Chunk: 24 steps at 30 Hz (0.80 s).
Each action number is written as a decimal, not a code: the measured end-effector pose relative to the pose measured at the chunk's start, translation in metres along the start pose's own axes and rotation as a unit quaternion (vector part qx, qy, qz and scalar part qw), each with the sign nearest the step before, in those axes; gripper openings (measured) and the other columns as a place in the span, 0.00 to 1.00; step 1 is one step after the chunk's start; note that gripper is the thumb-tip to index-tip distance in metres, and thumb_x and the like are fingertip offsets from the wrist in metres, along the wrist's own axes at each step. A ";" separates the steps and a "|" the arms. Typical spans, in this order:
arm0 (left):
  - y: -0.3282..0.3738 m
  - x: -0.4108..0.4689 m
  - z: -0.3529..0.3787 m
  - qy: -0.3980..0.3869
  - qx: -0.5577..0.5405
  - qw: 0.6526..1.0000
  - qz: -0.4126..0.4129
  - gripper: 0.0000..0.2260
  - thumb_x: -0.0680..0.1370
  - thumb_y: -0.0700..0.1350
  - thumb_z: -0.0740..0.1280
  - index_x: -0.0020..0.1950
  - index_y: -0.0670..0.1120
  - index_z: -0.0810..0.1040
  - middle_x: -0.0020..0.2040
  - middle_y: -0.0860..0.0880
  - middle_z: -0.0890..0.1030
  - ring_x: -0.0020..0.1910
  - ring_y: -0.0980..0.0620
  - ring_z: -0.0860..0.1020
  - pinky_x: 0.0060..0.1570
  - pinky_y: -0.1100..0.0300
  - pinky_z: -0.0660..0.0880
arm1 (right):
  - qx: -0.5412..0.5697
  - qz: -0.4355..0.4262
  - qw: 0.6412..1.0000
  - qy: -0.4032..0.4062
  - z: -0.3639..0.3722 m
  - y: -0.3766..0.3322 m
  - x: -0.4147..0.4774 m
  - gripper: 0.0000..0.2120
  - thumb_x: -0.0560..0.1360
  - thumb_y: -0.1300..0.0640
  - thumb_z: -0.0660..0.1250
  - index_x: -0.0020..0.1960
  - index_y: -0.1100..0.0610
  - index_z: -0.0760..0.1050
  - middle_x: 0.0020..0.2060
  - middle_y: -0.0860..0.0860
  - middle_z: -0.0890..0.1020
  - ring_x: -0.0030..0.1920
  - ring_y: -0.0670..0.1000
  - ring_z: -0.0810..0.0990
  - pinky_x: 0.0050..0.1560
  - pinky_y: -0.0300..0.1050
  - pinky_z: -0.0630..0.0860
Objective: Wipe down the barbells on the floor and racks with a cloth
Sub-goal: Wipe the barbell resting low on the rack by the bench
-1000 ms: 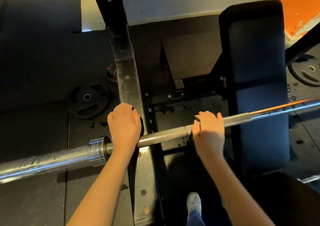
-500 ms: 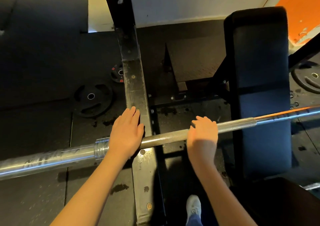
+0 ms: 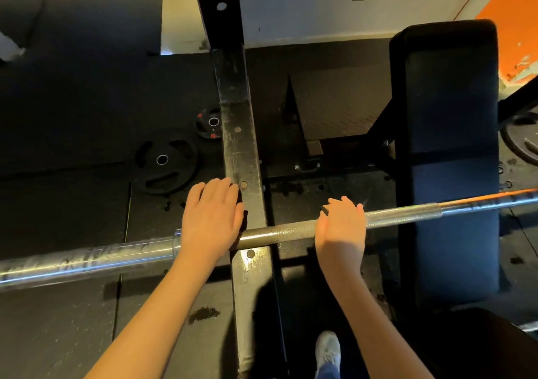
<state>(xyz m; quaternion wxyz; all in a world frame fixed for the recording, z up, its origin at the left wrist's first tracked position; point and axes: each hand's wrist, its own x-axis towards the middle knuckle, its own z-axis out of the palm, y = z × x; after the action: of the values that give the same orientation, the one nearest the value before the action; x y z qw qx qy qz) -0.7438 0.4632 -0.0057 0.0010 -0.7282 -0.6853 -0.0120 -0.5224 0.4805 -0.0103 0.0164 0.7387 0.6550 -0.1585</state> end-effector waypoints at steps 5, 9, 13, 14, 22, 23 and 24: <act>-0.019 -0.007 0.003 -0.019 -0.119 0.988 -0.098 0.15 0.81 0.50 0.57 0.62 0.46 0.77 0.59 0.50 0.77 0.60 0.50 0.73 0.62 0.51 0.65 | -0.011 0.000 1.000 -0.014 -0.004 0.003 0.004 0.18 0.82 0.55 0.54 0.69 0.55 0.72 0.70 0.49 0.71 0.72 0.50 0.65 0.74 0.49 0.55; -0.021 0.003 0.002 -0.024 -0.155 0.981 -0.112 0.17 0.82 0.52 0.55 0.66 0.47 0.74 0.60 0.50 0.77 0.61 0.52 0.73 0.64 0.50 0.65 | 0.083 -0.093 0.992 0.010 0.012 -0.049 -0.024 0.13 0.79 0.56 0.58 0.55 0.58 0.79 0.56 0.53 0.78 0.58 0.55 0.74 0.58 0.55 0.72; -0.020 0.008 0.000 -0.015 -0.168 0.979 -0.115 0.15 0.83 0.49 0.54 0.60 0.48 0.77 0.54 0.51 0.80 0.54 0.52 0.76 0.61 0.52 0.66 | 0.122 -0.303 0.944 0.052 0.026 -0.052 -0.036 0.15 0.75 0.55 0.57 0.51 0.59 0.80 0.49 0.53 0.81 0.51 0.54 0.80 0.60 0.50 0.74; -0.018 0.009 -0.002 -0.013 -0.174 0.978 -0.114 0.15 0.83 0.48 0.53 0.55 0.48 0.79 0.49 0.51 0.80 0.48 0.53 0.76 0.57 0.53 0.67 | 0.091 -0.311 0.945 0.052 0.022 -0.042 -0.030 0.14 0.76 0.56 0.57 0.51 0.59 0.80 0.48 0.53 0.81 0.50 0.54 0.80 0.60 0.50 0.73; -0.036 -0.020 -0.001 -0.020 -0.159 0.970 -0.181 0.19 0.82 0.44 0.51 0.33 0.46 0.69 0.30 0.49 0.71 0.31 0.50 0.71 0.35 0.53 0.67 | -0.012 -0.080 0.997 0.012 0.023 -0.044 -0.017 0.17 0.79 0.52 0.54 0.63 0.54 0.75 0.65 0.50 0.73 0.68 0.53 0.66 0.69 0.51 0.61; -0.036 -0.020 0.000 -0.019 -0.166 0.968 -0.187 0.19 0.82 0.45 0.52 0.33 0.47 0.69 0.30 0.50 0.71 0.31 0.50 0.70 0.36 0.53 0.67 | 0.001 -0.087 0.996 0.001 0.027 -0.061 -0.022 0.15 0.78 0.52 0.57 0.61 0.54 0.76 0.62 0.51 0.74 0.64 0.53 0.69 0.65 0.51 0.66; -0.036 -0.019 0.000 -0.017 -0.170 0.967 -0.191 0.18 0.82 0.46 0.51 0.33 0.47 0.69 0.31 0.50 0.71 0.32 0.51 0.71 0.37 0.53 0.68 | 0.029 -0.120 0.992 -0.006 0.033 -0.076 -0.031 0.14 0.77 0.53 0.61 0.60 0.55 0.77 0.61 0.52 0.76 0.63 0.54 0.71 0.64 0.53 0.68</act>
<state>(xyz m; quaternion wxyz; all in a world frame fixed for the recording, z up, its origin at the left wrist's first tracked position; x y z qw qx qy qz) -0.7804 0.4464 -0.0067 -0.1368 -0.5731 -0.7997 -0.1156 -0.6067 0.4533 -0.0199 -0.0203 0.6541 0.7338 -0.1821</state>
